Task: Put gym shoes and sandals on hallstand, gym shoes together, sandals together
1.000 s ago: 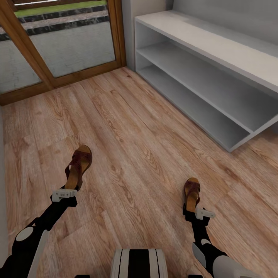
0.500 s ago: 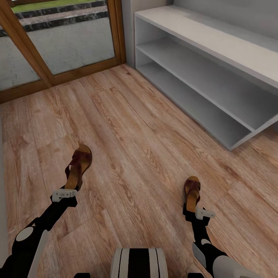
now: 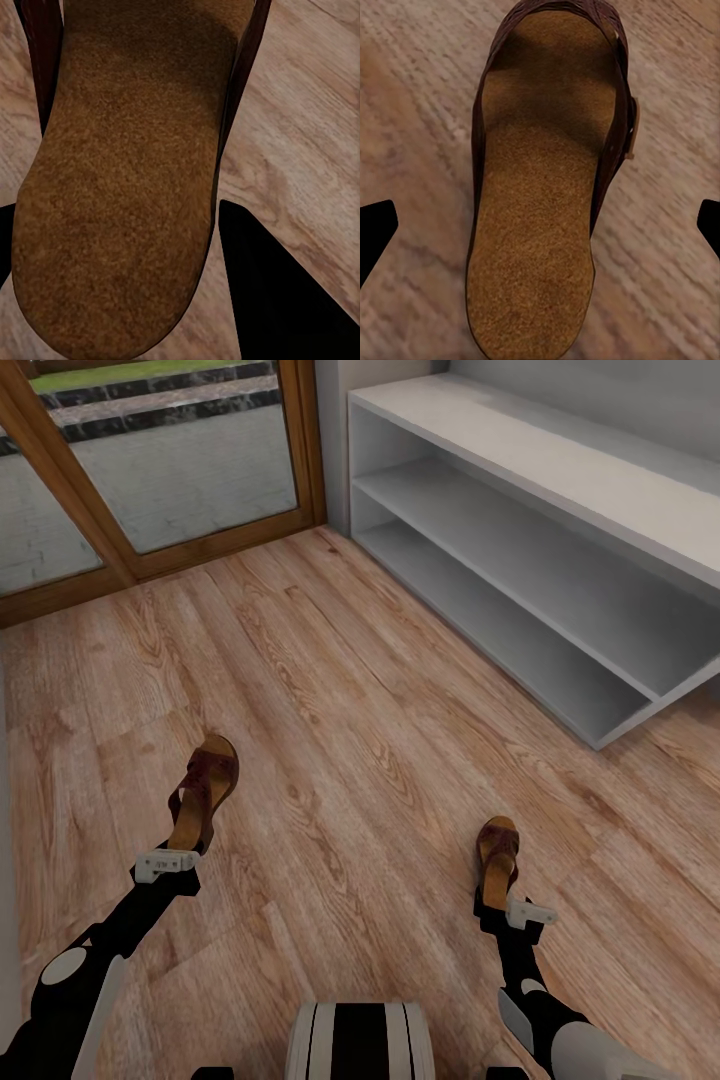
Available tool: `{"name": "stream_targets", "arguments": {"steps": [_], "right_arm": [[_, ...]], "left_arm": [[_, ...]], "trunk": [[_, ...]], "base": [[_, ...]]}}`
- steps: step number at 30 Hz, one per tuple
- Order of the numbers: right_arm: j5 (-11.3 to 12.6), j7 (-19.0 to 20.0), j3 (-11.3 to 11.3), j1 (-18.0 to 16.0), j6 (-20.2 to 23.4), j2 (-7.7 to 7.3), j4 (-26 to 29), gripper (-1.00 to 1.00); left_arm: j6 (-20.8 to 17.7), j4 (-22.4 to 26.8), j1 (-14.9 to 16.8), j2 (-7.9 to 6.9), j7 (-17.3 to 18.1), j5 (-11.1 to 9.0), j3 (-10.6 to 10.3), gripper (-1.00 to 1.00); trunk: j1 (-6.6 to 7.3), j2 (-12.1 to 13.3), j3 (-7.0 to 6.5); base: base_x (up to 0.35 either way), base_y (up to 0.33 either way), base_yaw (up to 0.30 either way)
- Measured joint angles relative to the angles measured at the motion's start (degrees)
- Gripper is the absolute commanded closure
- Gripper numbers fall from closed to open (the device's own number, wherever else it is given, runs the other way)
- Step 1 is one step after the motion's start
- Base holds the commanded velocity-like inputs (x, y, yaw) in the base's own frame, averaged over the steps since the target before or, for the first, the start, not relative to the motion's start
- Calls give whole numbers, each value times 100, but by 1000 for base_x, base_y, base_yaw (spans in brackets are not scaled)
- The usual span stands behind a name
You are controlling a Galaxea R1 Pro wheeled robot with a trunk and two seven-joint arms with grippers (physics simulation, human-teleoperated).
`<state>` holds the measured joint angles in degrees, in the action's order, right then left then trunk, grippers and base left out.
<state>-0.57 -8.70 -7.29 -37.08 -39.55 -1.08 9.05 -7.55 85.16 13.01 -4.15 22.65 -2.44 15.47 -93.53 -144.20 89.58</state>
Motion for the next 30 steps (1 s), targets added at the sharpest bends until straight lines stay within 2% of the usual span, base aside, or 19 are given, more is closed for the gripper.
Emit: {"name": "stream_targets", "arguments": {"steps": [15, 21, 30], "right_arm": [[1, 0, 0, 0, 0, 2, 0, -100], [1, 0, -1, 0, 0, 2, -2, -100], [-4, 0, 0, -1, 0, 2, -3, -100]], "left_arm": [[-2, 0, 0, -3, 0, -1, 0, 100], [-2, -1, 0, -3, 0, 3, 0, 100], [0, 0, 0, -6, 0, -2, 0, 100]], "trunk": [[0, 0, 0], [-16, -8, 132], [-15, -8, 133]], "base": [[0, 0, 0], [0, 0, 0], [0, 0, 0]]}}
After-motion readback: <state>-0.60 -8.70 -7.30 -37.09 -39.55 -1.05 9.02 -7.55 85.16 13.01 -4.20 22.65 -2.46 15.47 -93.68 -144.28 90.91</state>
